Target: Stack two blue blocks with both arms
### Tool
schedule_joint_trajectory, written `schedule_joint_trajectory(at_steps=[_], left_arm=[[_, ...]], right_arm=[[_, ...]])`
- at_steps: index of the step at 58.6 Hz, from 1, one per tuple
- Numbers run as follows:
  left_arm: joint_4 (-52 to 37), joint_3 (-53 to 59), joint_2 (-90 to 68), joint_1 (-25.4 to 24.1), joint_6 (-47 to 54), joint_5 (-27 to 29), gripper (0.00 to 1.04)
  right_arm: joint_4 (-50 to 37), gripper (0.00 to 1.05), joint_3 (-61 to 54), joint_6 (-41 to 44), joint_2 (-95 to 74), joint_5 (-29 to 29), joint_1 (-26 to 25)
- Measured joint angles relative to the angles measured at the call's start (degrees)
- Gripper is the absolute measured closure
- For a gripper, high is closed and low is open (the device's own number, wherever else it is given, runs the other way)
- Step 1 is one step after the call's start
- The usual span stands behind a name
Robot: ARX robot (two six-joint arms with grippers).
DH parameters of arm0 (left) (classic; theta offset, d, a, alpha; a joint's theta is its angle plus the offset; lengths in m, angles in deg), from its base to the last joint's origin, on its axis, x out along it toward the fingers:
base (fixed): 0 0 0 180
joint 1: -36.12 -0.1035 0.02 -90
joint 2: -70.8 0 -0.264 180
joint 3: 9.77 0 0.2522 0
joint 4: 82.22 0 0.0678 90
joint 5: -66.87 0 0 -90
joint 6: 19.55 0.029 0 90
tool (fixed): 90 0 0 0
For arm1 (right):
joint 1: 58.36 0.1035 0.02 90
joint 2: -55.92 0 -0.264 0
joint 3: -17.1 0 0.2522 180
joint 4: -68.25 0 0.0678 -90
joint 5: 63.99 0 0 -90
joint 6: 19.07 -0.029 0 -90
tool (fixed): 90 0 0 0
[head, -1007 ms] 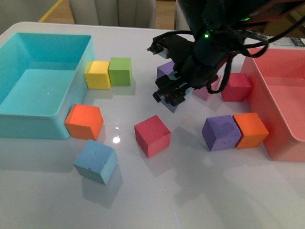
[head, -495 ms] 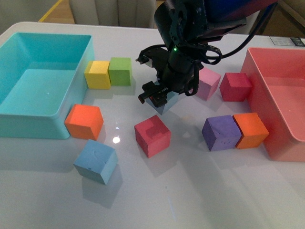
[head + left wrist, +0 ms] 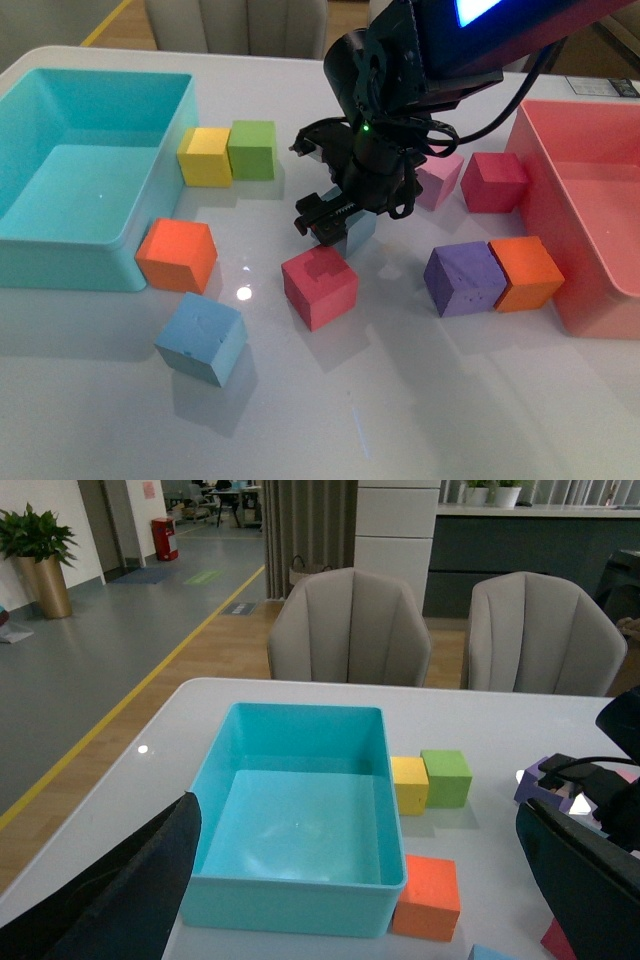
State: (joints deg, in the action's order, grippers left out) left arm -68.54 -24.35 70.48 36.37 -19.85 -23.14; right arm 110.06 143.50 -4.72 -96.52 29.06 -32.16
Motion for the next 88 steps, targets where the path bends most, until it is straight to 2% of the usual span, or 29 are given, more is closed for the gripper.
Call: schedule_joint_trajectory(at_steps=[4,9,24,40,53,69,70,73,75,80,88], left_arm=[[0.0,0.0,0.0,0.0,0.0,0.0,0.09],[0.0,0.0,0.0,0.0,0.0,0.0,0.09],[0.0,0.0,0.0,0.0,0.0,0.02,0.09],[0.0,0.0,0.0,0.0,0.0,0.0,0.09],[0.0,0.0,0.0,0.0,0.0,0.0,0.09],[0.0,0.0,0.0,0.0,0.0,0.0,0.09],[0.0,0.0,0.0,0.0,0.0,0.0,0.09],[0.0,0.0,0.0,0.0,0.02,-0.02,0.09],[0.0,0.0,0.0,0.0,0.0,0.0,0.09],[0.0,0.0,0.0,0.0,0.0,0.11,0.09],[0.0,0.0,0.0,0.0,0.02,-0.02,0.09]], right_arm=[[-0.24,0.13,-0.02,0.0,0.0,0.17,-0.02],[-0.83,0.09,-0.11,-0.02,0.0,0.15,-0.2],[-3.74,0.09,-2.93,0.0,2.64,-1.16,-0.76],[-10.23,0.09,-10.14,-0.28,13.44,-4.15,-2.1],[-22.21,0.09,-24.76,-2.69,26.82,-7.17,-2.82],[-41.0,0.09,-49.0,-4.9,49.37,-5.27,-5.81],[-42.36,0.1,-50.07,-5.38,49.92,-4.35,-5.84],[-62.51,0.23,-61.66,-9.77,55.76,8.9,-7.43],[-72.87,0.31,-69.92,-11.3,59.95,10.88,-9.44],[-83.08,0.47,-82.49,-12.81,67.95,9.68,-13.59],[-84.87,0.72,-92.28,-13.55,75.41,6.82,-16.15]])
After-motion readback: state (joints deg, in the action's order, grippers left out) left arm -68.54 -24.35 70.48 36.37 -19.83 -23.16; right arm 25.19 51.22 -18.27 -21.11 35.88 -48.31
